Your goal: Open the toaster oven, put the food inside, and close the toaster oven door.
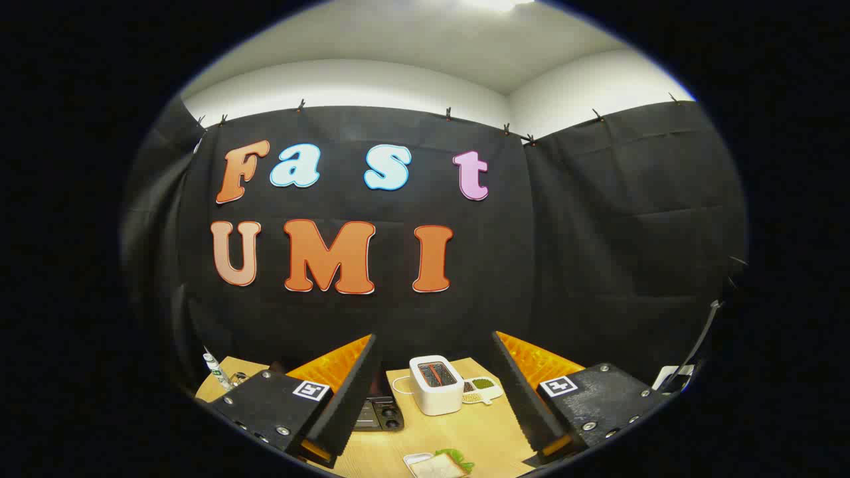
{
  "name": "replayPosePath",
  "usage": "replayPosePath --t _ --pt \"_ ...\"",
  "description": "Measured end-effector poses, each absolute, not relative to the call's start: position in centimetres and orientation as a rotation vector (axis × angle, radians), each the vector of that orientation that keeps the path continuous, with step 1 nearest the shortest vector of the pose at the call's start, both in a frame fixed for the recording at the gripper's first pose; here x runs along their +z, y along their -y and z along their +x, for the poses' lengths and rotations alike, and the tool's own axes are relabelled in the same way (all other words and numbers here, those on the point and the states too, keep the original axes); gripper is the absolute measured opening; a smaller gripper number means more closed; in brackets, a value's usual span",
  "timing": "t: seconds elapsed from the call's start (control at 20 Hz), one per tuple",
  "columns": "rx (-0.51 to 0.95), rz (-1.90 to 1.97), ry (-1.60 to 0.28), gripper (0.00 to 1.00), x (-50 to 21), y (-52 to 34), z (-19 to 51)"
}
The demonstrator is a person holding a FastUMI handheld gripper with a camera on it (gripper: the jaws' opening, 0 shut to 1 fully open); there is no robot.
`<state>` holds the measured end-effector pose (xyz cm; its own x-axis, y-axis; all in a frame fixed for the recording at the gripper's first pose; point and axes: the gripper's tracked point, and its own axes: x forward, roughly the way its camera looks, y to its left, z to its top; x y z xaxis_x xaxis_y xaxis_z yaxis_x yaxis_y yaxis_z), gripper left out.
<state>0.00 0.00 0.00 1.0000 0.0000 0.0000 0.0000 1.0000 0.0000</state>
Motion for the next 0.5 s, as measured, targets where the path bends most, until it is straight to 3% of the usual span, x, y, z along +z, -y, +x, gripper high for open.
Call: replayPosePath --t 0.5 --pt "0.029 0.049 0.012 0.99 0.38 -0.71 0.12"
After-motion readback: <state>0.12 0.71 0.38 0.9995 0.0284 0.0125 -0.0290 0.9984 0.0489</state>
